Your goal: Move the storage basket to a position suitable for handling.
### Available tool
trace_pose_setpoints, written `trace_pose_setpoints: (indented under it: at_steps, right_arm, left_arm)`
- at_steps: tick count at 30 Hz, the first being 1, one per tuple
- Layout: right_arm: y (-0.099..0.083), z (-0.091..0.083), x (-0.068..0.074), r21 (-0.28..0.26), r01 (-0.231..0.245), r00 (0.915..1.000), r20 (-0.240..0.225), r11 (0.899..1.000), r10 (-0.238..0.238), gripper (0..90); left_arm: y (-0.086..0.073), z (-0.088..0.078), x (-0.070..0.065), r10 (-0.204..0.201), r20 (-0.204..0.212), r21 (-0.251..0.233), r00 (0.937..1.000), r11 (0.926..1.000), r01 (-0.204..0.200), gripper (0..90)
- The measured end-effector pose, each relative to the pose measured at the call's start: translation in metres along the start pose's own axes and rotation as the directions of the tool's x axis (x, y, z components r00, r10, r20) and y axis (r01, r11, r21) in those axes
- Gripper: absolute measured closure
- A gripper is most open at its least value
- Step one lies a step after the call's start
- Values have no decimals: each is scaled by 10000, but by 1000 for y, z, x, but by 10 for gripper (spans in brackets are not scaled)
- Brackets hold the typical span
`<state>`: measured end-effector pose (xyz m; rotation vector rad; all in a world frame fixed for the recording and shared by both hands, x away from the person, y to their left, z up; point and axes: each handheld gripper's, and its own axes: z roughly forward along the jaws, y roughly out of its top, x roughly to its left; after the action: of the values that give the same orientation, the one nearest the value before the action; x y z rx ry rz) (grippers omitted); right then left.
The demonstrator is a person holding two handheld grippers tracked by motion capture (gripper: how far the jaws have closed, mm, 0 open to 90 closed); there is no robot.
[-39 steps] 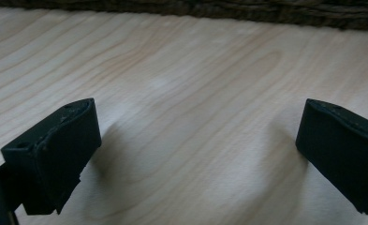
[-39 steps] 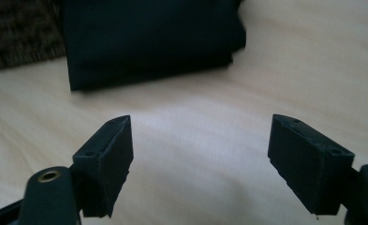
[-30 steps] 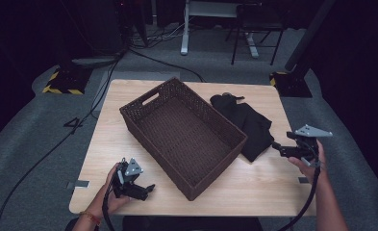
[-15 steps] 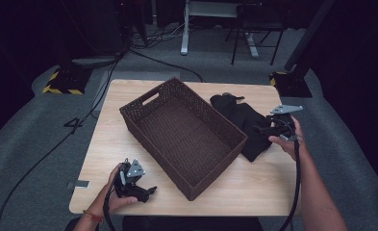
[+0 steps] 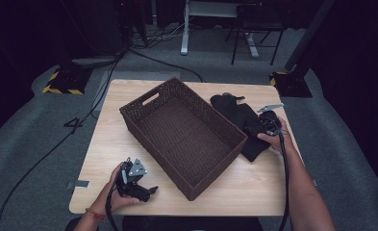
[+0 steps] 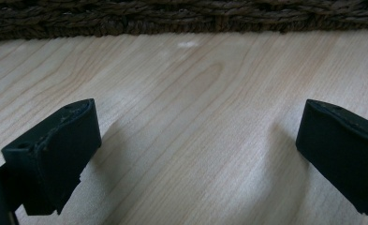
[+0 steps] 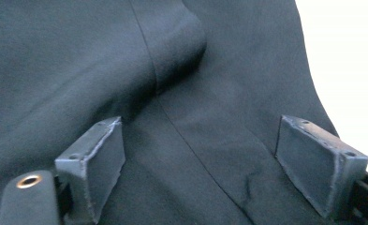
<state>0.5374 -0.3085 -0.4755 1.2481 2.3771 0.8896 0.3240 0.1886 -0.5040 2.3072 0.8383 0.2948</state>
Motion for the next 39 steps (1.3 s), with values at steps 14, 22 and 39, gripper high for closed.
trace_pose_setpoints:
  at_steps: [14,22,39]
  right_arm:
    - [-27,-7,-7,-5,-1148,9897,-861,9934,1143,165]
    - [-33,-13,-4,86,-1054,9904,-888,9944,1057,165]
    - [-38,-22,3,487,-915,9935,-633,9946,945,165]
  left_arm:
    - [23,-30,-34,1136,90,-1513,9935,9822,-1110,180]
    - [45,-57,-48,1573,80,-2724,9875,9506,-1492,161]
    - [99,-41,-104,3174,1165,-3356,9411,9044,-2635,190]
